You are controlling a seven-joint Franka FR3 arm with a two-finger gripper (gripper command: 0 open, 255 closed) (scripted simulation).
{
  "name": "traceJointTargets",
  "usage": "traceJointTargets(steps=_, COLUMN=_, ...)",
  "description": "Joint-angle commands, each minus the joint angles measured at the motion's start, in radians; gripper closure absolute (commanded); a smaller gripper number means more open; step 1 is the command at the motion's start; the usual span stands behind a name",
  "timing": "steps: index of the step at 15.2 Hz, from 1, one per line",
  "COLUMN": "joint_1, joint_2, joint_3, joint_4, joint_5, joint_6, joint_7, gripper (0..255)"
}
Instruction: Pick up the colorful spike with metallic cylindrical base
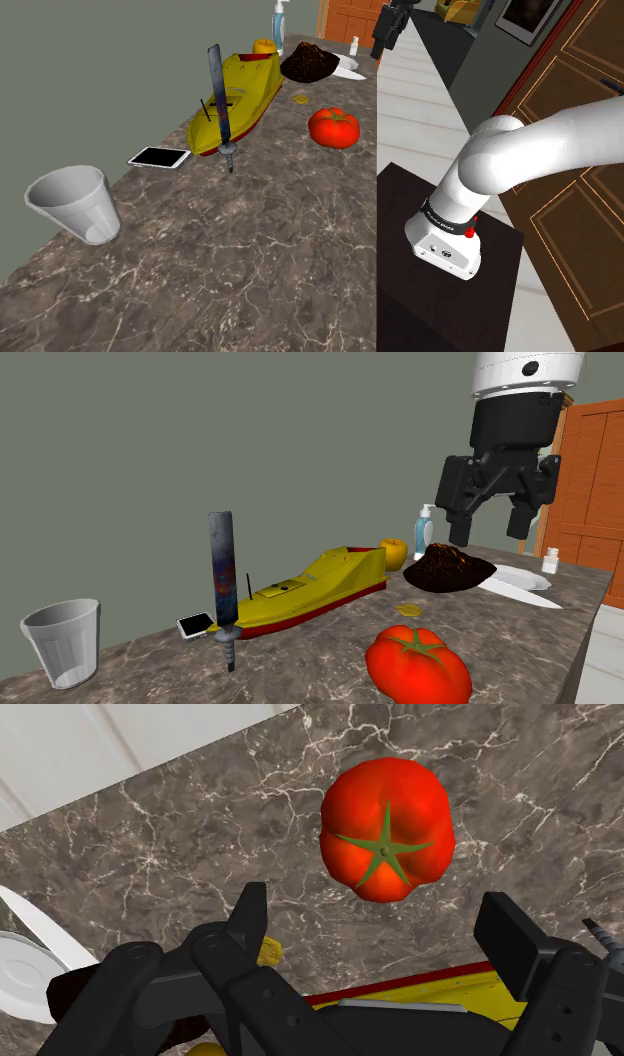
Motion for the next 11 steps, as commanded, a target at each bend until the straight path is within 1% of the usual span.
traceJointTargets(steps=1, joint_1=0.000, joint_2=0.000, joint_3=0.000, joint_4=0.000, joint_5=0.000, joint_6=0.000, joint_7=0.000, gripper=0)
traceJointTargets(steps=6, joint_1=0.036, joint_2=0.122, joint_3=0.091, joint_4=0.098, joint_5=0.055, joint_6=0.007, joint_7=0.088, gripper=0)
traceJointTargets(steps=11, joint_1=0.062, joint_2=0.259, joint_3=0.178, joint_4=0.221, joint_5=0.090, joint_6=0.008, joint_7=0.174, gripper=0)
